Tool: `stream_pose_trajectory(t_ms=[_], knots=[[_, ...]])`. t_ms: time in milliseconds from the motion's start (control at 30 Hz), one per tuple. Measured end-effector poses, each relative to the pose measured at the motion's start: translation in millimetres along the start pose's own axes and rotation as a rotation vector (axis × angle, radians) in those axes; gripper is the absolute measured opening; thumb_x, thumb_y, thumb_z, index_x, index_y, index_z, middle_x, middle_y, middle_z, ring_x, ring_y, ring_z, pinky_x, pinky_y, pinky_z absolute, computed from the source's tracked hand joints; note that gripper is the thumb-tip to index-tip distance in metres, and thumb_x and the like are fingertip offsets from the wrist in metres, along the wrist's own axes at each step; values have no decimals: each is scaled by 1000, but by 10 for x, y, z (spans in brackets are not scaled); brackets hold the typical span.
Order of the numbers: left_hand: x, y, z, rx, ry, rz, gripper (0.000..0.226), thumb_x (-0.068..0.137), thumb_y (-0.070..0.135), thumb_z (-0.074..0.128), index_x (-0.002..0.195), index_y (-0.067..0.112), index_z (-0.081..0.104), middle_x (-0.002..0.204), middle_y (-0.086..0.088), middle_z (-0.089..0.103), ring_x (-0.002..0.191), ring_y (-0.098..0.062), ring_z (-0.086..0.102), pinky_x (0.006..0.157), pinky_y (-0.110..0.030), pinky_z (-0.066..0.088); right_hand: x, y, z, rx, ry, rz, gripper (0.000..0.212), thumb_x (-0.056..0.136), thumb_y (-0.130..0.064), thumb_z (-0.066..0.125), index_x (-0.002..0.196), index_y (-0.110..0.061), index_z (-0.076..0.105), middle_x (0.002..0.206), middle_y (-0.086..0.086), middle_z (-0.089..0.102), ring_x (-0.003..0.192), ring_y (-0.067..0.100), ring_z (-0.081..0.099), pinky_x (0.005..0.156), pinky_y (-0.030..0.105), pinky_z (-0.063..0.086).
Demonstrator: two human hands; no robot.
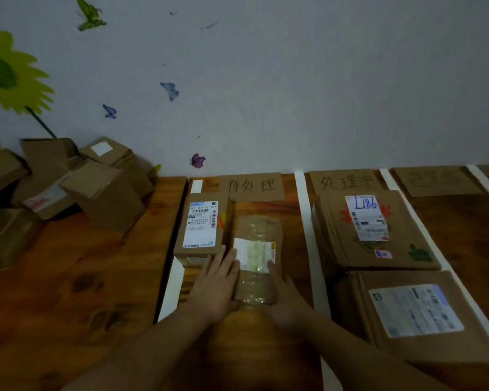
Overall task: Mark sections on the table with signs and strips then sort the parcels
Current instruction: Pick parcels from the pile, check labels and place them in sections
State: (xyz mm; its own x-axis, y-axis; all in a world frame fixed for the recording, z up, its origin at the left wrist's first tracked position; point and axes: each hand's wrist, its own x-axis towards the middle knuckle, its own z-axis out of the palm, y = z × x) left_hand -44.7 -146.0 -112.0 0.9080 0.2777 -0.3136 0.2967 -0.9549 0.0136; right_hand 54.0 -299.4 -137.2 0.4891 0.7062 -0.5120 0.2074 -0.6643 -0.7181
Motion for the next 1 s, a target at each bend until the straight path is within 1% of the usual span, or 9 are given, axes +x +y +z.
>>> stream_pose_trajectory(t_ms=[133,267,367,467,567,667,767,900,1000], knots=[[146,-59,-78,194,31,-56,82,87,61,45,151,24,9,146,-8,-37,131,-33,-40,104,-53,-26,206,-45,-82,-56,28,-50,95,90,-34,62,151,-34,-12,159,6,4,142,28,24,114,38,26],[243,-119,-138,59,-90,-256,83,86,61,49,150,34,4,156,-12,-23,140,-42,-23,110,-60,-13,425,-115,-144,-58,45,-45,92,90,-30,63,152,-35,-5,160,2,2,143,26,24,114,36,28],[276,-180,-164,-26,-133,-261,81,87,58,49,151,36,3,157,-9,-21,143,-38,-19,114,-59,-7,479,-163,-204,-102,8,-43,92,90,-32,61,152,-34,-7,161,3,0,144,28,19,115,38,24],[221,-258,-263,-135,-117,-237,82,87,56,51,150,38,1,159,-5,-16,145,-33,-14,115,-58,-4,492,-256,-299,-249,-31,-4,100,84,-45,66,152,-33,-8,160,8,-10,146,36,3,117,47,16],[58,-441,-425,-237,-87,-276,82,88,57,50,151,34,2,160,-2,-11,146,-27,-10,116,-55,0,437,-538,-371,-347,37,-1,100,81,-50,67,153,-30,1,160,7,-11,146,35,-3,117,51,13],[-223,-749,-594,-297,-55,-355,80,89,55,50,151,35,2,160,-1,-9,147,-26,-9,115,-56,3,353,-977,-306,-374,84,-84,88,85,-54,59,153,-30,9,161,7,0,147,32,1,117,48,14],[-613,-1156,-725,-334,-22,-446,80,89,55,50,151,36,3,160,0,-9,147,-26,-9,115,-55,6,317,-1468,-73,-426,95,-202,89,78,-71,51,151,-32,19,157,8,21,143,31,20,115,47,24],[-1264,-1810,-771,-344,22,-545,80,88,58,50,150,37,4,160,2,-8,147,-25,-7,115,-53,8,204,-2115,396,-486,72,-257,79,87,-55,55,151,-23,23,157,12,18,142,34,21,113,42,24],[-1845,-2320,-699,-400,36,-637,81,87,59,51,150,37,6,160,2,-6,147,-25,-6,117,-51,10,86,-2576,854,-507,63,-295,75,89,-52,54,151,-21,25,154,12,24,139,32,28,111,39,28]])
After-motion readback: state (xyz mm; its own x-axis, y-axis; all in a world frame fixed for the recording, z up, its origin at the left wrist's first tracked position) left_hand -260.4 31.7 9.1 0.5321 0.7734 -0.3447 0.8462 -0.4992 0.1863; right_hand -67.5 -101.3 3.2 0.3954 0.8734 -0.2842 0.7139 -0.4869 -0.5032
